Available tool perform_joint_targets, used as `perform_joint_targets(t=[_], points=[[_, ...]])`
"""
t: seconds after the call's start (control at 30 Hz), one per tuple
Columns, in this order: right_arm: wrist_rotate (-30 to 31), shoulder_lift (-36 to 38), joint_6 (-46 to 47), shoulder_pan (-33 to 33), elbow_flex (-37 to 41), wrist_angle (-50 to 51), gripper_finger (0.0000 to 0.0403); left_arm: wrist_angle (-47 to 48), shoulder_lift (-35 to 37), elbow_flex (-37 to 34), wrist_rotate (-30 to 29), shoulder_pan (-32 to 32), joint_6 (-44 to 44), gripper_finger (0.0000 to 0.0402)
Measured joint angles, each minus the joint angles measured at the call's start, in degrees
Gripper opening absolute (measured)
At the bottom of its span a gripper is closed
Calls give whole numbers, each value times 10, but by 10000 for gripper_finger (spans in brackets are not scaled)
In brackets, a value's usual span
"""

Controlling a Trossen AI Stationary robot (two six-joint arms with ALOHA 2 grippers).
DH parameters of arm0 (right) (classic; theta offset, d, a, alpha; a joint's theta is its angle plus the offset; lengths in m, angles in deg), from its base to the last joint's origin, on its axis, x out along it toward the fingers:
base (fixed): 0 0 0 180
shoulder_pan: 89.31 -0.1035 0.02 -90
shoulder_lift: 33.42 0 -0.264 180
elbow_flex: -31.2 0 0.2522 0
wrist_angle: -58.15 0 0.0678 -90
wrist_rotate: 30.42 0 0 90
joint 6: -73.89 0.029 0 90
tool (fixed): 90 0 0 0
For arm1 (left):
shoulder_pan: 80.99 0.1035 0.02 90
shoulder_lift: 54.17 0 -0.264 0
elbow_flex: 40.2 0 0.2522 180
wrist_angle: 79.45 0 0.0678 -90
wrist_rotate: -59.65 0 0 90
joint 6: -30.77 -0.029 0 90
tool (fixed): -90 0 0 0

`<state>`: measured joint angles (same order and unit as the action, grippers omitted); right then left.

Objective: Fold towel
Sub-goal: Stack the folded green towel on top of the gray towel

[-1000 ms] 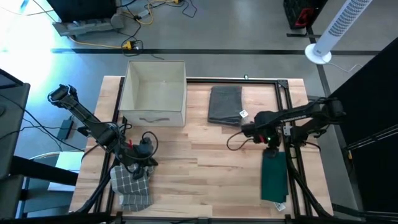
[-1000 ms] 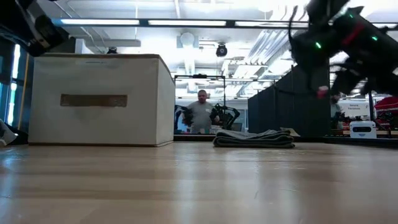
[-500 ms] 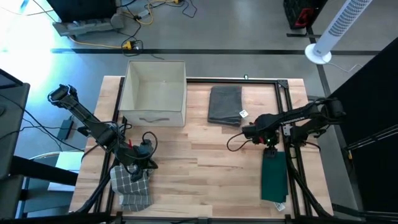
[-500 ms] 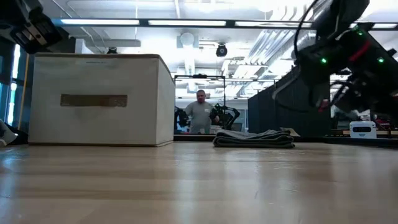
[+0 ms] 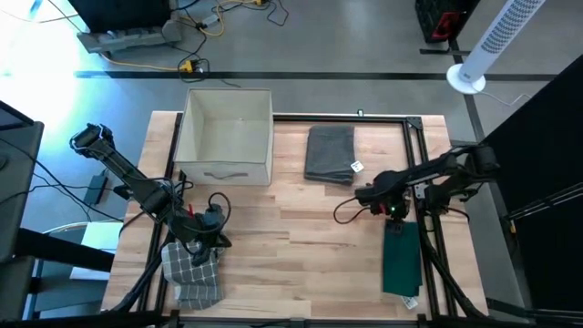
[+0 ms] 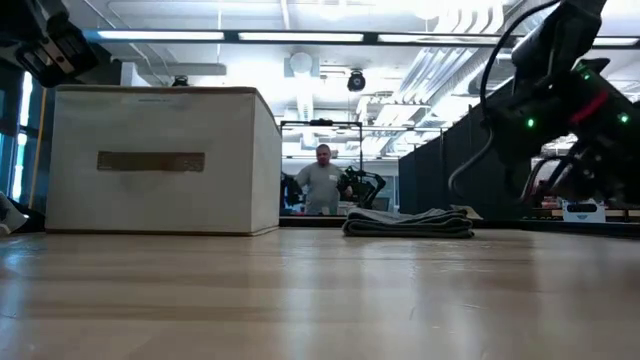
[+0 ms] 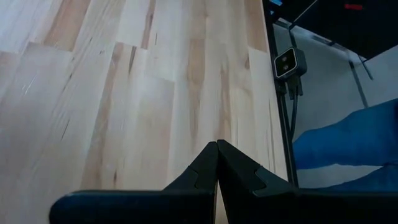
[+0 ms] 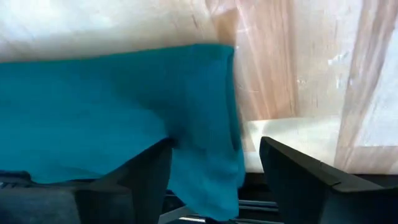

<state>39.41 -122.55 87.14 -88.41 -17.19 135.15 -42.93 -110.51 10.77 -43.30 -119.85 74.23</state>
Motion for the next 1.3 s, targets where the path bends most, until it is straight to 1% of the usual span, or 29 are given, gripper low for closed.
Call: perform_joint_targets(t=[0.13, 0.2, 0.27, 0.37, 0.4, 0.5, 0.6, 0.73, 0.87, 0.93, 1.07, 1.17, 1.3], points=[[0, -50, 10, -8, -3, -9, 226, 0, 0, 0, 0, 5, 12, 0], [7, -63, 9, -15, -8, -6, 200, 0, 0, 0, 0, 6, 15, 0], [15, -65, 8, -20, -12, -5, 148, 0, 0, 0, 0, 6, 15, 0], [5, -58, 13, -25, -20, -13, 37, 0, 0, 0, 0, 6, 14, 0], [0, -54, 14, -25, -23, -14, 20, 0, 0, 0, -1, 6, 14, 0], [0, -38, 36, -25, -43, -18, 9, 1, 0, 0, -11, 6, 13, 0], [17, -7, 60, -25, -83, -6, 4, 1, 0, 0, -13, 6, -2, 0], [84, 26, 76, -24, -168, 15, 2, 1, 0, 0, -13, 8, -15, 0], [138, 27, 48, -5, -259, 22, 2, 1, 0, 0, -13, 23, -18, 0], [150, 20, 28, 15, -296, 24, 2, 1, 0, 0, -11, 31, -26, 0], [194, -1, -6, 70, -358, 22, 2, 1, 0, 0, -10, 42, -31, 0], [221, -22, -48, 116, -400, 22, 2, 1, 0, 0, -7, 48, -31, 0], [241, -56, -111, 176, -460, 27, 2, 1, 0, 0, -6, 48, -31, 0]])
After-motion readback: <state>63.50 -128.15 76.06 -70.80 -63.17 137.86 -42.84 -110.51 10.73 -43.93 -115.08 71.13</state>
